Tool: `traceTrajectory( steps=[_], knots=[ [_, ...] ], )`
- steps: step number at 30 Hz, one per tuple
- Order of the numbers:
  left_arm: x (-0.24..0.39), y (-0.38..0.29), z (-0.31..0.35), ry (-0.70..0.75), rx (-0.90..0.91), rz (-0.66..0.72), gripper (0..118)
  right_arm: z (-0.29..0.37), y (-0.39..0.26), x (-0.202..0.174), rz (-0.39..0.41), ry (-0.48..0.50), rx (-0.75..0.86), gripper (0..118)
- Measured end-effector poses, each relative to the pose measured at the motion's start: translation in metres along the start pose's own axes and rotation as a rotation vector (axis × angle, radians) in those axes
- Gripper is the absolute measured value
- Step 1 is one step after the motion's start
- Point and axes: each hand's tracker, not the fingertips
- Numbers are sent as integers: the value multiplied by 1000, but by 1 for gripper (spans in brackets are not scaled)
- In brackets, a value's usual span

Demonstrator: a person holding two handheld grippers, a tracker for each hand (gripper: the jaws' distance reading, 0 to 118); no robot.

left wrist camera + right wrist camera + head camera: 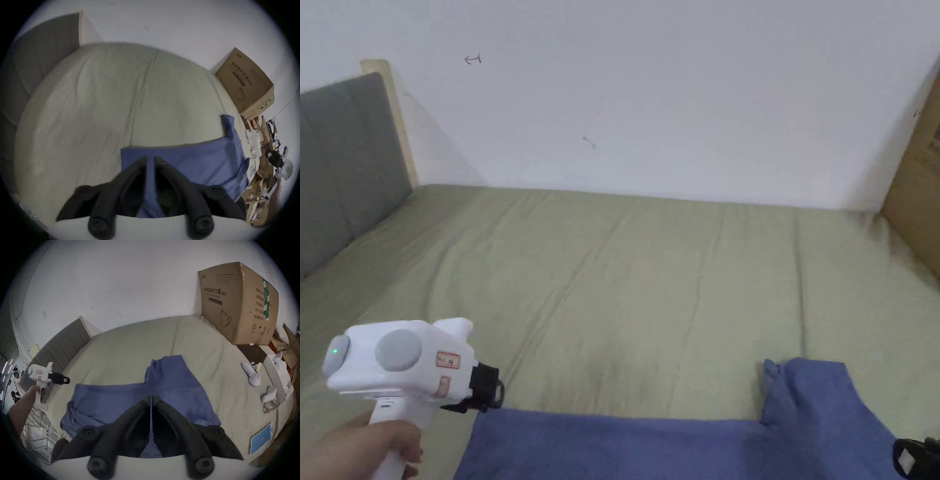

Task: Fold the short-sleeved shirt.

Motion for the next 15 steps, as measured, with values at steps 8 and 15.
traceTrajectory(
  steps=[8, 15],
  knots=[
    [-23, -10, -77, 148, -109, -82, 116, -25, -15, 19, -39, -29, -105, 2],
    [7, -26, -48, 105, 13, -291, 2, -37, -12, 25, -72, -34, -112, 2]
  ],
)
